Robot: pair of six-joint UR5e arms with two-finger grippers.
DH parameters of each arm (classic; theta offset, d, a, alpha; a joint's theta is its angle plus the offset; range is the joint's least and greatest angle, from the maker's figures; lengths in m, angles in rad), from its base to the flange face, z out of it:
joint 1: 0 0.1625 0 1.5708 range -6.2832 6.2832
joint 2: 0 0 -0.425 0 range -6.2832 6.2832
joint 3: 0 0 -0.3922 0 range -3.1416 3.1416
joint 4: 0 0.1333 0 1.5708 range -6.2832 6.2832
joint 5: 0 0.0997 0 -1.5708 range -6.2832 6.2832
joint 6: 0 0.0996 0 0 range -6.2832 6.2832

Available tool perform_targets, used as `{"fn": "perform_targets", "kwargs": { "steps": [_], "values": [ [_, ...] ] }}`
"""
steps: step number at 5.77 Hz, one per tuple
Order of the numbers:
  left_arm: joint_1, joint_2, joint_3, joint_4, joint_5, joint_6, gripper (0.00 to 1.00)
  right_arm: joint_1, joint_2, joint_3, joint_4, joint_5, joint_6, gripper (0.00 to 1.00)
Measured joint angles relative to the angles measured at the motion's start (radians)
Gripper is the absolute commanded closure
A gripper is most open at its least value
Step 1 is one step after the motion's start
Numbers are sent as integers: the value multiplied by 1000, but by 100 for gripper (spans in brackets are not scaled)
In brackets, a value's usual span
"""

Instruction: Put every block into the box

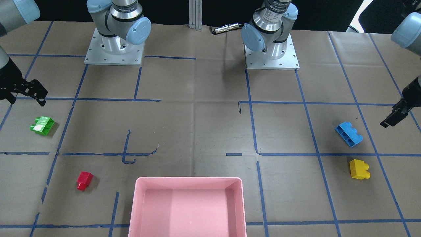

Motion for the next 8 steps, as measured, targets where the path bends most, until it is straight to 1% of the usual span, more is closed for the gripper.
{"fn": "perform_targets", "kwargs": {
  "steps": [1,3,4,5,6,7,8],
  "values": [
    [-2,-50,-27,49,-2,-28,1,-34,22,4,3,5,-25,0],
    [-13,-128,-47,80,-8,-93,1,-68,67,7,-15,16,-83,1],
    [-27,-158,-63,123,-9,-114,1,-71,113,8,-63,19,-89,1],
    [-40,-182,-88,194,-9,-117,1,-71,155,19,-123,20,-90,1],
    [-45,-198,-112,251,-10,-112,1,-72,180,49,-185,21,-90,1],
    [-47,-205,-128,277,-7,-105,1,-72,191,84,-247,22,-90,1],
    [-46,-199,-141,284,-2,-93,1,-72,196,104,-274,22,-89,1]
  ]
}}
